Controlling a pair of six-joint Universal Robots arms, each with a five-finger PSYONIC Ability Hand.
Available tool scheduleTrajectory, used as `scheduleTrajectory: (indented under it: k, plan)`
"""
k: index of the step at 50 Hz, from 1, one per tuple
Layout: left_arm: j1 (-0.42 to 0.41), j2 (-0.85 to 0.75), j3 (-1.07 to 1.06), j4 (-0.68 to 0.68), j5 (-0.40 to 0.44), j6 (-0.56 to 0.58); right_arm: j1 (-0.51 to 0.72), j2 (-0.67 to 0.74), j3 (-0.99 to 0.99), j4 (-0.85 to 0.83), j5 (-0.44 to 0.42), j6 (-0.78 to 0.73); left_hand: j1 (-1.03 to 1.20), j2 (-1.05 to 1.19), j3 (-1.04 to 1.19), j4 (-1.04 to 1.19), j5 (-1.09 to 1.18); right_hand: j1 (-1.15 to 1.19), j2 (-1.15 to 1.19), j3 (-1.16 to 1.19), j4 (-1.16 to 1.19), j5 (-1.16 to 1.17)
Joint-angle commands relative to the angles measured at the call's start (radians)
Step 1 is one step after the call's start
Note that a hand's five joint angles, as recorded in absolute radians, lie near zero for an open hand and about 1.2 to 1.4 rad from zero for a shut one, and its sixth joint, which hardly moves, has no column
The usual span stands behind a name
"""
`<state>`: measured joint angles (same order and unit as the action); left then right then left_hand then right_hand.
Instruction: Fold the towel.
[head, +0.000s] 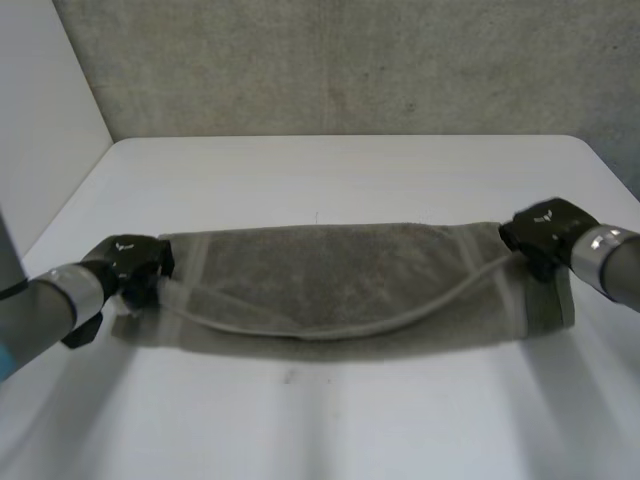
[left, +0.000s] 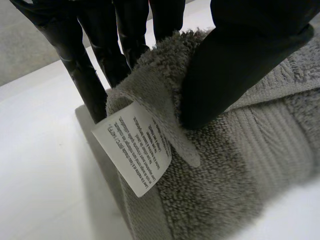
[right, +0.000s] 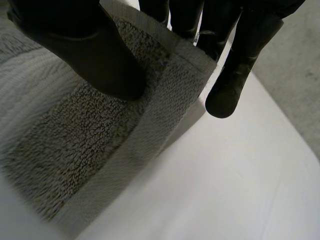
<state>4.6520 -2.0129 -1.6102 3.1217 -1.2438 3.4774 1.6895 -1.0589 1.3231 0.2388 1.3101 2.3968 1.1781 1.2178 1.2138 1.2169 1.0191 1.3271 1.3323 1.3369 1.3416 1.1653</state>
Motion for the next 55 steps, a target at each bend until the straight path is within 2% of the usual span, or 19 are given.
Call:
scheduleTrajectory:
  k: [1, 10, 21, 30, 31, 32, 33, 40, 47, 52, 54, 55]
  plan:
    - [-0.048, -0.187, 0.261, -0.003, -0.071, -0.067, 0.047, 0.177, -0.257, -0.041, 0.04, 0.071, 0.218, 0.178, 0.182, 0.179, 0.203, 0.069, 0.064, 0.059, 0.055, 0.056]
    - [-0.085, -0.325, 0.48, -0.02, -0.123, -0.13, 0.076, 0.397, -0.554, -0.032, 0.138, 0.067, 0.218, 0.178, 0.182, 0.179, 0.203, 0.069, 0.064, 0.059, 0.055, 0.056]
    - [-0.096, -0.438, 0.661, -0.074, -0.181, -0.135, 0.09, 0.556, -0.764, 0.007, 0.161, 0.064, 0.218, 0.178, 0.182, 0.179, 0.203, 0.069, 0.064, 0.059, 0.055, 0.056]
    - [-0.104, -0.481, 0.708, -0.072, -0.197, -0.135, 0.091, 0.619, -0.829, 0.011, 0.161, 0.062, 0.218, 0.178, 0.182, 0.179, 0.203, 0.069, 0.064, 0.059, 0.055, 0.056]
    - [-0.104, -0.481, 0.708, -0.072, -0.197, -0.135, 0.091, 0.622, -0.834, 0.01, 0.163, 0.062, 0.218, 0.178, 0.182, 0.179, 0.203, -0.334, -0.339, -0.344, -0.348, -0.347]
    - [-0.107, -0.481, 0.708, -0.072, -0.197, -0.136, 0.093, 0.625, -0.843, 0.01, 0.166, 0.064, -0.206, -0.245, -0.241, -0.245, -0.221, -1.153, -1.158, -1.162, -1.167, -1.165]
    - [-0.107, -0.48, 0.708, -0.072, -0.203, -0.136, 0.093, 0.625, -0.843, 0.01, 0.166, 0.064, -0.963, -1.003, -0.999, -1.002, -0.978, -1.153, -1.158, -1.162, -1.167, -1.165]
    - [-0.113, -0.448, 0.707, -0.069, -0.238, -0.156, 0.11, 0.577, -0.939, 0.0, 0.212, 0.093, -1.004, -1.043, -1.039, -1.042, -1.019, -1.153, -1.158, -1.162, -1.167, -1.165]
    - [-0.111, -0.302, 0.635, -0.068, -0.243, -0.211, 0.101, 0.455, -0.938, 0.01, 0.209, 0.193, -1.004, -1.043, -1.039, -1.042, -1.019, -1.153, -1.158, -1.162, -1.167, -1.165]
    - [-0.111, -0.184, 0.52, -0.058, -0.237, -0.221, 0.094, 0.358, -0.846, 0.025, 0.209, 0.225, -1.004, -1.043, -1.039, -1.042, -1.019, -1.153, -1.158, -1.162, -1.167, -1.165]
    - [-0.111, -0.146, 0.471, -0.049, -0.235, -0.221, 0.079, 0.262, -0.704, 0.045, 0.193, 0.223, -1.004, -1.043, -1.039, -1.042, -1.019, -1.153, -1.158, -1.162, -1.167, -1.165]
    - [-0.111, -0.107, 0.417, -0.04, -0.232, -0.221, 0.079, 0.261, -0.703, 0.045, 0.193, 0.223, -1.004, -1.043, -1.039, -1.042, -1.019, -1.153, -1.158, -1.162, -1.167, -1.165]
